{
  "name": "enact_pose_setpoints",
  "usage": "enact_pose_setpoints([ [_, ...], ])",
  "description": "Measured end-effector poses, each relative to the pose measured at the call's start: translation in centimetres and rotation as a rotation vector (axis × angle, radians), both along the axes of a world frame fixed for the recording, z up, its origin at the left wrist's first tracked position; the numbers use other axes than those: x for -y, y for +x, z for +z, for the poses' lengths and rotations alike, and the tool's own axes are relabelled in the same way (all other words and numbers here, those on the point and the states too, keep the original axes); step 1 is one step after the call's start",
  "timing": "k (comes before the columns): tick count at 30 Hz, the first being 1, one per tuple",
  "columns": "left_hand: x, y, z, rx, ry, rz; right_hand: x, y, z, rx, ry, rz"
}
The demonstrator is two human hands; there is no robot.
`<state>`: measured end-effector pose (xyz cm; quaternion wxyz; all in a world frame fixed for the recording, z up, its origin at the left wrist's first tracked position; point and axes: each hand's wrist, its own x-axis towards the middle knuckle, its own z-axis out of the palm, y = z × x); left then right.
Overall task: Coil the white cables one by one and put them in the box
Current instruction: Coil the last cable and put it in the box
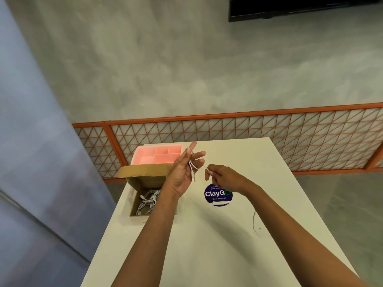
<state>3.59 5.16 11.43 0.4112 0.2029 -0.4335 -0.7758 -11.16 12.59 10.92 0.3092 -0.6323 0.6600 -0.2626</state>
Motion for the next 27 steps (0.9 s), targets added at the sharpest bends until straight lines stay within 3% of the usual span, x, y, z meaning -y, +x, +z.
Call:
enact_pose_setpoints([
  [6,0.6,-0.3,0.0,-0.015,0.016,0.043,0.1,0.7,1.6,-0.117,0.058,0.091],
  [15,1.0,-0.7,-0.2,0.242,-0.176,0.023,0.4,0.6,3.8,-0.26,0.101,0.206],
  [20,0.3,-0.9,-0.5,0.565,-0.345,-0.007,1.0,-0.1,5.0,-0.251,-0.022,0.205],
  [27,-0.5,-1.2,-0.6,0.539,-0.31,-0.245,1.6,-2.1,6.9,-0.137,-0.18,0.024],
])
